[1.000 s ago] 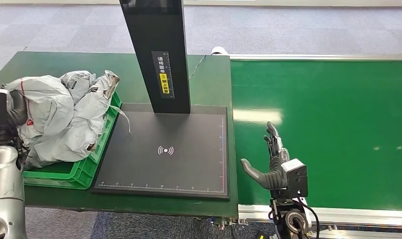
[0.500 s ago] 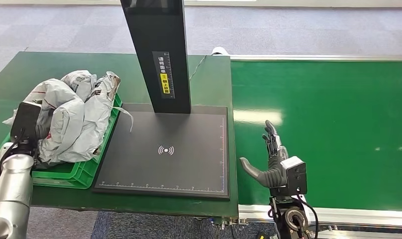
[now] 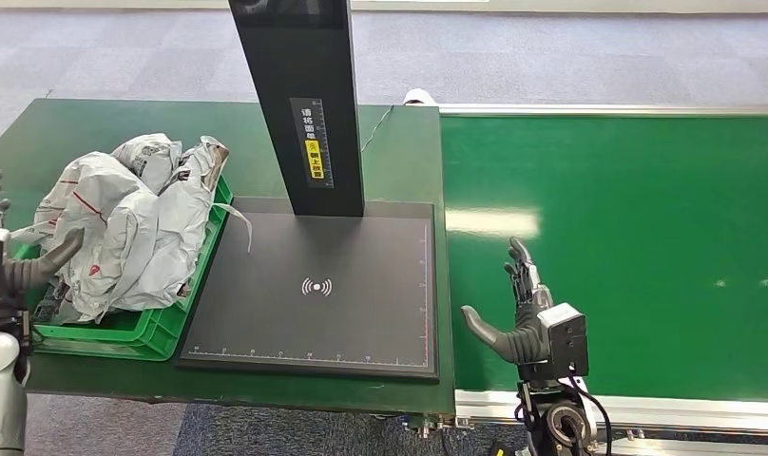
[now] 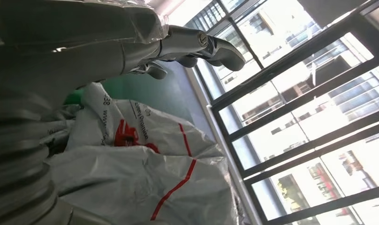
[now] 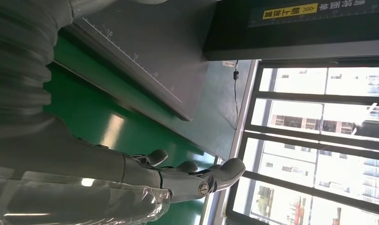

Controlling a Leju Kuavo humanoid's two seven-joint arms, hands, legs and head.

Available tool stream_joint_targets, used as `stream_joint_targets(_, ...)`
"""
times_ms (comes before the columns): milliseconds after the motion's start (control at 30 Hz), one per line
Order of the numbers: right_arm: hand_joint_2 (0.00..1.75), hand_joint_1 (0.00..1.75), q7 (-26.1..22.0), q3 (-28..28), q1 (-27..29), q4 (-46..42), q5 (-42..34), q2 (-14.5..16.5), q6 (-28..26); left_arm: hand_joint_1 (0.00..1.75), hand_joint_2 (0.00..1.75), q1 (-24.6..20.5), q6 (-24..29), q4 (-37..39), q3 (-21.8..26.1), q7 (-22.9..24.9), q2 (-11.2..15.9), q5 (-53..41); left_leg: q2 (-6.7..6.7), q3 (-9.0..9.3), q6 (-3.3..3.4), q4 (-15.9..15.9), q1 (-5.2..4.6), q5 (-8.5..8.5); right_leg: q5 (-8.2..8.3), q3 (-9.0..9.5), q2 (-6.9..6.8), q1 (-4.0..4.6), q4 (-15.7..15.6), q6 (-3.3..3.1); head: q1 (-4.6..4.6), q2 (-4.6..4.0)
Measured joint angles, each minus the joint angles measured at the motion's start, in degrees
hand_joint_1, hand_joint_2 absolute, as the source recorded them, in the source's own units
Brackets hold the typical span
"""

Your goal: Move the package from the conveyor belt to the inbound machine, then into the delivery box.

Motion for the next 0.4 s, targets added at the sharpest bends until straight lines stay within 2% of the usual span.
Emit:
stream_joint_targets(200,1.75,0.0,-0.2,-0.2,0.4,0.0,0.8,0.1,-0.6,0.0,1.75,3.7,0.1,-7.9,4.8,-1.0,-0.6,3.9,0.02,0.0,0.0,0.0,0.0,0.0,0.0,0.0,0.01,0.0,0.0,0.0,0.0,0.0)
stream_joint_targets(400,1.75,0.0,-0.5,-0.2,0.4,0.1,1.1,0.2,-0.8,0.0,1.75,5.5,-0.2,-10.7,6.9,-2.3,-1.1,5.4,0.02,0.0,0.0,0.0,0.0,0.0,0.0,-0.01,0.01,0.0,0.0,0.0,-0.01,0.0)
